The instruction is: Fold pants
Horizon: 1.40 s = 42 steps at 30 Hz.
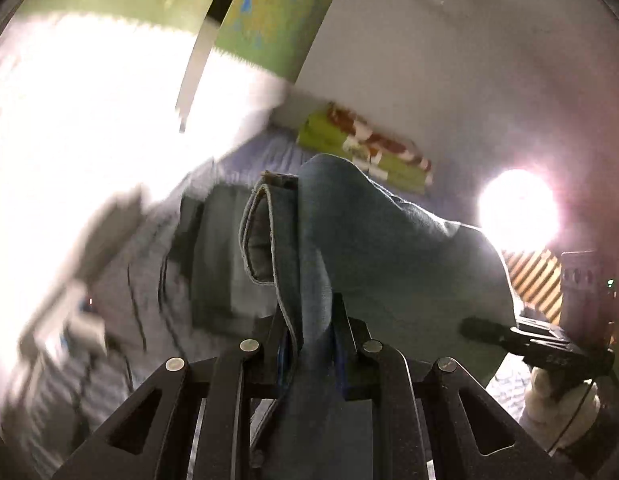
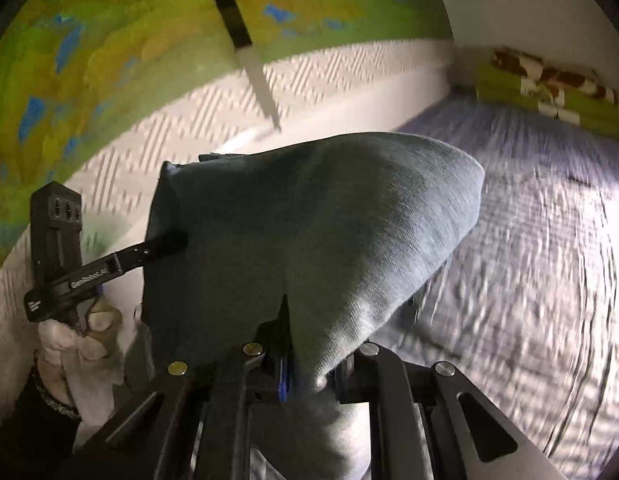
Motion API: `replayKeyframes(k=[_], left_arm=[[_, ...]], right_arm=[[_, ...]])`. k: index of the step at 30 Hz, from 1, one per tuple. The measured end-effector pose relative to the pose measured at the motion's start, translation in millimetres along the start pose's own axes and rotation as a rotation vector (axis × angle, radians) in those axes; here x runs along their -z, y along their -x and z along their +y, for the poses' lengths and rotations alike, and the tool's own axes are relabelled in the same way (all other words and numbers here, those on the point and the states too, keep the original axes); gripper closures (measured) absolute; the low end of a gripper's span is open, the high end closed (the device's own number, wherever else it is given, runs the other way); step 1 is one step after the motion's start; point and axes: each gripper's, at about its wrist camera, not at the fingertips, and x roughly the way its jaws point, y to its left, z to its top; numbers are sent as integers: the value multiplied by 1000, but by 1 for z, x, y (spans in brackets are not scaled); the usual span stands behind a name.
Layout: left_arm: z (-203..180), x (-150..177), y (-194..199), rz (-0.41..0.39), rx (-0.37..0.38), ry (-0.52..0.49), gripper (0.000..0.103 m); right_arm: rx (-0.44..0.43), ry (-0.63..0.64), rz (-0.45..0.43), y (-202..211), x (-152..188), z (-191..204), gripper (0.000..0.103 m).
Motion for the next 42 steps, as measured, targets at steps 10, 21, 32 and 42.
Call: replayKeyframes(k=[10,21,32,42], left_arm=[[32,-111,-67,-70,-83,-19,85],[112,-131,-195,38,-159,107,78],[105,-113,-192,32,-256,27,61],[64,-51,-221,257,-221,-120,53]], right_arm=[[9,22,-89,-69,-110,-25,90],[53,-20,10,-204,-150,-82,89],[187,-134,50,-213,-136,-140,69],[66,-183,214,-222,-61,-112,58]])
